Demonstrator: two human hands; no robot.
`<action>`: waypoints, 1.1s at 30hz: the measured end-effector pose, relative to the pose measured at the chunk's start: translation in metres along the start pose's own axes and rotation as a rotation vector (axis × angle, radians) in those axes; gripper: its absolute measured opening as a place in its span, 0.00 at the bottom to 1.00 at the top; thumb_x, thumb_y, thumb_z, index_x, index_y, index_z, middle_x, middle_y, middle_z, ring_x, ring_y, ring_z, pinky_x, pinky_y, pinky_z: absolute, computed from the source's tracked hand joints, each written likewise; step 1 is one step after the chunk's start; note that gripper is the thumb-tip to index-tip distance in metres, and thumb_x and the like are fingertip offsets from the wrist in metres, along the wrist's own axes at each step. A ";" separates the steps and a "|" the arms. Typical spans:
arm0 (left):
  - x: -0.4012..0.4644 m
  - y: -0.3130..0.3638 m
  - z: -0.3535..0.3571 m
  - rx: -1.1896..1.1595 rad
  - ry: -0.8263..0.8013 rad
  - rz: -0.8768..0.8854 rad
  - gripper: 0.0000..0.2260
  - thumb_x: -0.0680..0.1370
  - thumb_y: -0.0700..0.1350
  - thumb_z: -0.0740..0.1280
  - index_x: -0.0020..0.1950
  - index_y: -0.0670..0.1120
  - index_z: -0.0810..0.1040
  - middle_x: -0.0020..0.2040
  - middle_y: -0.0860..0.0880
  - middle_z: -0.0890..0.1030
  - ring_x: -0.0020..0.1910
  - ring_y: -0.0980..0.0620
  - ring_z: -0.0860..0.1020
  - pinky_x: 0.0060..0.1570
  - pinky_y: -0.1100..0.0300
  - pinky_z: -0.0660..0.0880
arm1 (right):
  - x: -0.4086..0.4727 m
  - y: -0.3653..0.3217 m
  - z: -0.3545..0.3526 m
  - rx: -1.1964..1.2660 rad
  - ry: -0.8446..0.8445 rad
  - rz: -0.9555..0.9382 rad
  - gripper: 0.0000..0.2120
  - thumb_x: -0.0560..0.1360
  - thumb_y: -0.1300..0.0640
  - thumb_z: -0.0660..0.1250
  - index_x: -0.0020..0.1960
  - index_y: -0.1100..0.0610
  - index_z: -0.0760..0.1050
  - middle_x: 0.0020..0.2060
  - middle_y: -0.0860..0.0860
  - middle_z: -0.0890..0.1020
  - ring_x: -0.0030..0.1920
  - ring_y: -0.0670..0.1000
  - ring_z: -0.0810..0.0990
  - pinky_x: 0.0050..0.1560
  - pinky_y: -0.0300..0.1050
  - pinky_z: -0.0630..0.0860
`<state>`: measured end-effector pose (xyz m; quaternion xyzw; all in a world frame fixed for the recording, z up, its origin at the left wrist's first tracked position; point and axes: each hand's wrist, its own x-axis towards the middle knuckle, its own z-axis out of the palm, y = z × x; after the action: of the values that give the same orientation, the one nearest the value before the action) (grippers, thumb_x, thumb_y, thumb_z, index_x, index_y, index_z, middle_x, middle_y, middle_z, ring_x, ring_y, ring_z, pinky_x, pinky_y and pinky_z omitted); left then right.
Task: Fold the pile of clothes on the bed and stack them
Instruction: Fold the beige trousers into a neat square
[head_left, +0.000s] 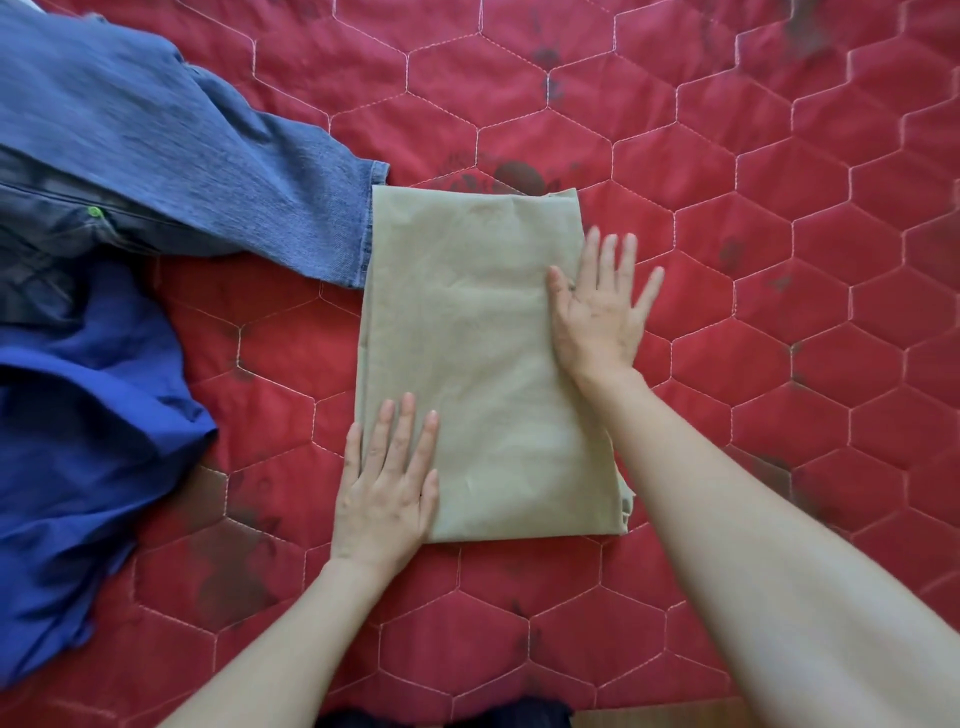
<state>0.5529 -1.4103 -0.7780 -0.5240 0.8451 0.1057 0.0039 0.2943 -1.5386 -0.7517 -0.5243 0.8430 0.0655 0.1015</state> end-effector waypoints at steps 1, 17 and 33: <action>0.000 0.000 0.000 0.003 0.002 -0.002 0.26 0.80 0.50 0.51 0.78 0.45 0.58 0.79 0.42 0.55 0.78 0.43 0.52 0.74 0.41 0.52 | -0.008 0.001 0.000 0.010 0.006 0.055 0.30 0.82 0.42 0.44 0.79 0.55 0.46 0.79 0.53 0.49 0.78 0.54 0.42 0.75 0.63 0.40; 0.001 0.000 0.001 -0.010 -0.007 -0.009 0.27 0.80 0.51 0.50 0.78 0.45 0.57 0.79 0.42 0.54 0.78 0.44 0.51 0.75 0.41 0.49 | -0.185 0.007 0.064 0.107 0.121 -0.157 0.25 0.82 0.48 0.51 0.77 0.55 0.58 0.77 0.58 0.58 0.77 0.56 0.55 0.76 0.55 0.53; 0.171 -0.009 -0.042 0.140 -0.129 0.289 0.25 0.83 0.55 0.50 0.79 0.51 0.51 0.80 0.43 0.49 0.78 0.38 0.47 0.72 0.35 0.45 | -0.223 0.022 0.066 0.193 0.087 0.256 0.26 0.82 0.47 0.47 0.79 0.50 0.52 0.78 0.56 0.54 0.78 0.56 0.52 0.75 0.62 0.49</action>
<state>0.4882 -1.5727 -0.7584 -0.3877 0.9149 0.0795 0.0792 0.3772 -1.3203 -0.7624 -0.4029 0.9087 -0.0264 0.1058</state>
